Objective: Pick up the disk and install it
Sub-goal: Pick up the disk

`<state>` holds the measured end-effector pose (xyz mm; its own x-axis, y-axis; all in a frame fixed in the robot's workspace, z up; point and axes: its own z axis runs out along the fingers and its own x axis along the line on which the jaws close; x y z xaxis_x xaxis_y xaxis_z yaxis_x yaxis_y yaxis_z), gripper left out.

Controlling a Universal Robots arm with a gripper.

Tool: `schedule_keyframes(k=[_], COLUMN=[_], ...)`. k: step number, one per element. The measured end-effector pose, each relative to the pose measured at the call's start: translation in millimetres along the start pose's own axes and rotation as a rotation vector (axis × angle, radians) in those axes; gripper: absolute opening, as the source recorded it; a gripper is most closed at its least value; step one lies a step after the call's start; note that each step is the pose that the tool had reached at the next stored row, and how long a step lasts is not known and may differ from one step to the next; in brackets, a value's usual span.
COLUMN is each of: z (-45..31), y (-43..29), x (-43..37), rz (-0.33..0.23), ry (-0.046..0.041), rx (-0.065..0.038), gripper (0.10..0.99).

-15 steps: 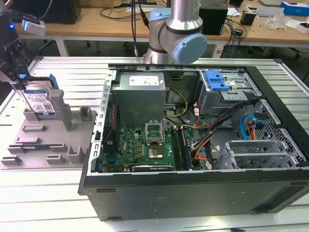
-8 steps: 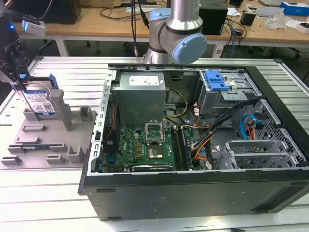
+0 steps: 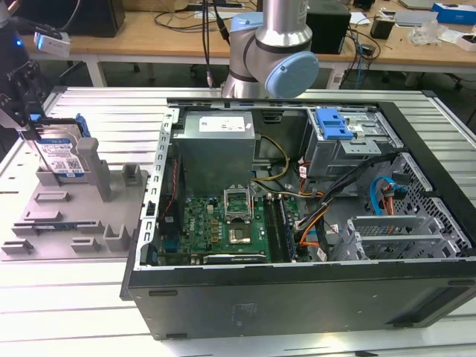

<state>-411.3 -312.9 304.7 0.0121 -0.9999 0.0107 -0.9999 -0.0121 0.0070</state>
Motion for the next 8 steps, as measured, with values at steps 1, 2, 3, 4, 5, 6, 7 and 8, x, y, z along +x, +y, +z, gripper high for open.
schedule_keyframes(k=[1,2,3,4,5,6,7,8], z=[0.0,0.1,0.2,0.2,0.2,0.2,0.2,0.2], y=[0.1,0.1,0.0,0.0,0.0,0.0,0.1,0.0], x=[0.2,0.4,0.5,0.5,0.5,0.6,0.5,0.5], rz=[0.002,0.003,0.005,0.006,0.006,0.006,0.006,0.005], ry=[0.0000,0.0000,0.0000,0.0000,0.0000,0.0001,0.0001,0.0000], rx=[0.000,0.000,0.000,0.000,0.000,0.000,0.000,0.000], gripper=[0.482,0.482,0.482,0.482,0.482,0.482,0.482,0.482])
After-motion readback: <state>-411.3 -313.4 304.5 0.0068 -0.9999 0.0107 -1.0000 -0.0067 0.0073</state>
